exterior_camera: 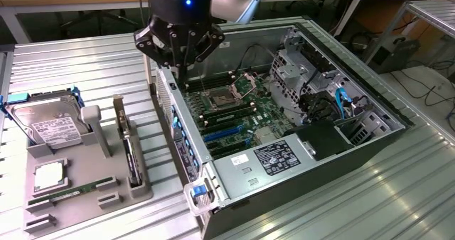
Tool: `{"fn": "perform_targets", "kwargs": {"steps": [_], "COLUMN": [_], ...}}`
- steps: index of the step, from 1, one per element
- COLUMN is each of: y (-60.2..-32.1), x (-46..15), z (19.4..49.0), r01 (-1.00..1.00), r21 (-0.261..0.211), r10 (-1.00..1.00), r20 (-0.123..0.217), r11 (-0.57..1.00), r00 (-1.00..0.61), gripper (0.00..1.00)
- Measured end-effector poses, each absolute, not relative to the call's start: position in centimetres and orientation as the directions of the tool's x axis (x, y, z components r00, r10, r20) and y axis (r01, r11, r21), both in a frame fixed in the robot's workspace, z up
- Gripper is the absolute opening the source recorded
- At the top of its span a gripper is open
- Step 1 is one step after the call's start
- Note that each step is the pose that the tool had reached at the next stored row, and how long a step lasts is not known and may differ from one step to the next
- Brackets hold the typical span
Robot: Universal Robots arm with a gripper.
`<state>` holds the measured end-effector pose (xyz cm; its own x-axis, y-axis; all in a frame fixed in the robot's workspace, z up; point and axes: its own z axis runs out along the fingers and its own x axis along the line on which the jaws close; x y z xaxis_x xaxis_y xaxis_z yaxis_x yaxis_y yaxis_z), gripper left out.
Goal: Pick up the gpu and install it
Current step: 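Reach for the gpu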
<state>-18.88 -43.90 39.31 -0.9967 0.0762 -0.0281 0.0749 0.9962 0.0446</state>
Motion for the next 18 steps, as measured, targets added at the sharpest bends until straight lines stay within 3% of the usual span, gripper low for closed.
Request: {"fn": "perform_targets", "kwargs": {"steps": [18], "y": [-45.6], "x": [-27.1], "z": [37.7], "r01": [0.075], "r21": [0.045], "r10": [0.076], "r20": [-0.028], "r11": [0.996], "r00": [-0.997], "gripper": [0.11]}}
